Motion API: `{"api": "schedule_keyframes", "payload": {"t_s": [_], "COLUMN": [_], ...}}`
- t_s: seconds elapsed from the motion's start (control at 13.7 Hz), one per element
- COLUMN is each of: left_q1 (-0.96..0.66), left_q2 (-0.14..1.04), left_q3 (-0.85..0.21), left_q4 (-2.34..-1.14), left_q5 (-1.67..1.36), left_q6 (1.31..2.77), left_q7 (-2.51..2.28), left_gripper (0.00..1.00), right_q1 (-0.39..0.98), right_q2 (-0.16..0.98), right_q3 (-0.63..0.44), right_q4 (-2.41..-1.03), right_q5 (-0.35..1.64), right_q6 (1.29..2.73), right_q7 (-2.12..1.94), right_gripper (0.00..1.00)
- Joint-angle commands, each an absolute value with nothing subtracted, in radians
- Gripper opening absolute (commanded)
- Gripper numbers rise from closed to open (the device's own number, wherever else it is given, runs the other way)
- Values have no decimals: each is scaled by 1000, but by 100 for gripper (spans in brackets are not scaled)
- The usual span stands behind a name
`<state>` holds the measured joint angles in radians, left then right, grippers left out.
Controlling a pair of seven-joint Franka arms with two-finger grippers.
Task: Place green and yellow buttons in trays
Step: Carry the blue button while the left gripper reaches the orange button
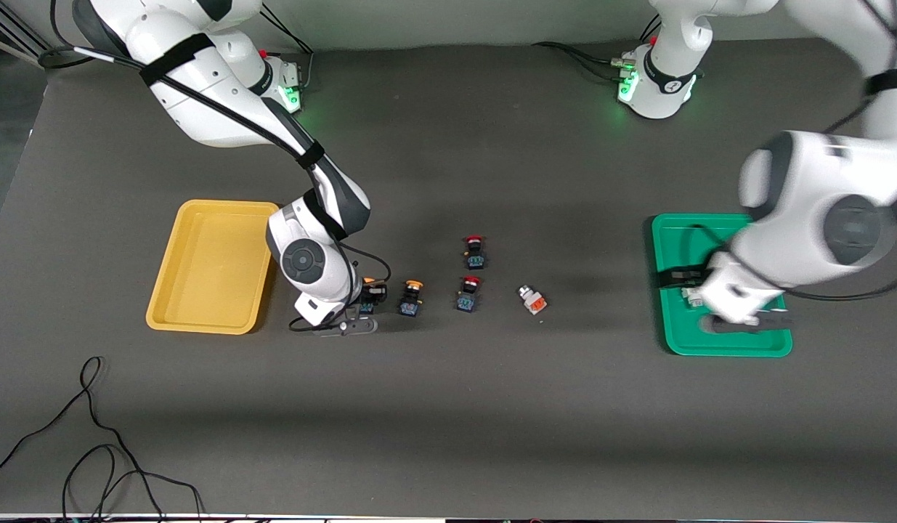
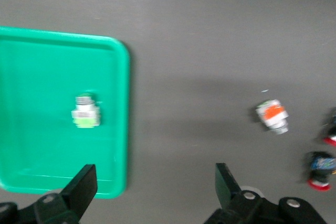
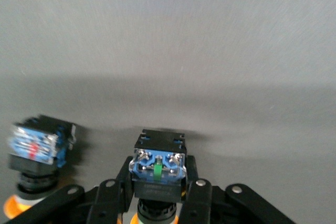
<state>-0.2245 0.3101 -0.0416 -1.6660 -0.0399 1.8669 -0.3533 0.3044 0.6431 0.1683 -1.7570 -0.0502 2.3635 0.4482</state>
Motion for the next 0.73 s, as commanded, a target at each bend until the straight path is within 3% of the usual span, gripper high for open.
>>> {"api": "schedule_keyframes", "payload": {"t_s": [0.0, 0.36, 0.66], "left_q1": [-325, -454, -489], "left_q2": [357, 413, 488], "left_q3": [-25, -25, -23], "left_q4": [-1652, -1651, -1654], "left_q5": [-43, -57, -52], "left_q6": [1940, 2085, 2127], "left_q7": [-529, -918, -956], "left_gripper": [100, 100, 100], "right_q1": [259, 212, 76], "right_q2": [514, 327, 250], "right_q3": [166, 114, 110], "right_q4": [-1759, -1770, -1822], "right_q5": [-71, -69, -69], "right_q6": [2231, 1996, 1957], "right_q7": [463, 328, 140], "right_gripper": [0, 0, 0]}}
